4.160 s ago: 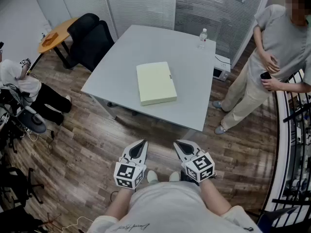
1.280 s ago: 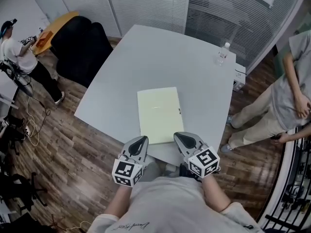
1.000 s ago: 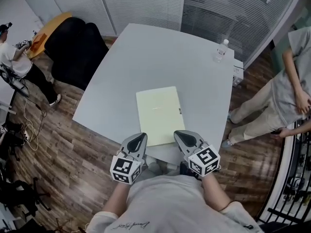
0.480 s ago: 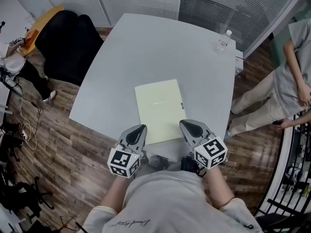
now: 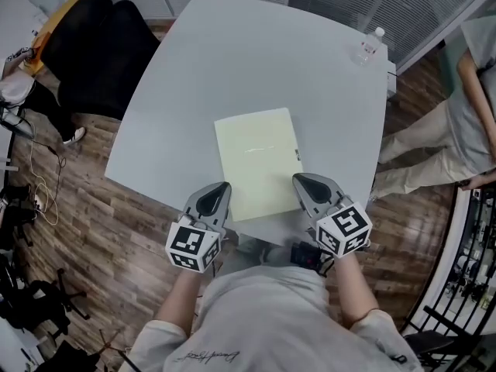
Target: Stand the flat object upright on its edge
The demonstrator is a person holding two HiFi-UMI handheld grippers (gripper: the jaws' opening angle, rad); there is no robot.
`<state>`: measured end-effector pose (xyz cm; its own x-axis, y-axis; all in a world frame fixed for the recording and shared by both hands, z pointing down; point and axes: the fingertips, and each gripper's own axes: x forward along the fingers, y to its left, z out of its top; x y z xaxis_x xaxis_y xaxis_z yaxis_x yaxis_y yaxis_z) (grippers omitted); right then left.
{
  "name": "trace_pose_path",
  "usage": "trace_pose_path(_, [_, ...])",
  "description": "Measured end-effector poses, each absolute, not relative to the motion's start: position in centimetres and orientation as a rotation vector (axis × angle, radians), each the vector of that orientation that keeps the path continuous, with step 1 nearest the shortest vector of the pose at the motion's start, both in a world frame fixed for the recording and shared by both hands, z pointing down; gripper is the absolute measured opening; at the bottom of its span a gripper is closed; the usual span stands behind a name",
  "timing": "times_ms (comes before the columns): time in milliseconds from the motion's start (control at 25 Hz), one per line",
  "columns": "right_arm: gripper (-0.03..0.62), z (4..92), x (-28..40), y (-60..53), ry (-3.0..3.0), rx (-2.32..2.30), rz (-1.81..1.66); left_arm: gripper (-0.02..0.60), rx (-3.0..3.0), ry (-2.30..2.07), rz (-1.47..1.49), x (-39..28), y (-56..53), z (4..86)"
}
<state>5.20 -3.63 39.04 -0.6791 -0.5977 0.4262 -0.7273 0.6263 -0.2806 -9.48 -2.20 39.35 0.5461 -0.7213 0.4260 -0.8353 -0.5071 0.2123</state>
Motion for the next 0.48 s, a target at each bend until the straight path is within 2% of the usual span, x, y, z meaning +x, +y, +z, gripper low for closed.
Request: trace_pose_path(480, [0.025, 41.2, 6.1, -5.4, -2.492, 1.070, 0.661, 0.011, 2.317, -1.278, 0.418, -10.0, -3.4, 41.6])
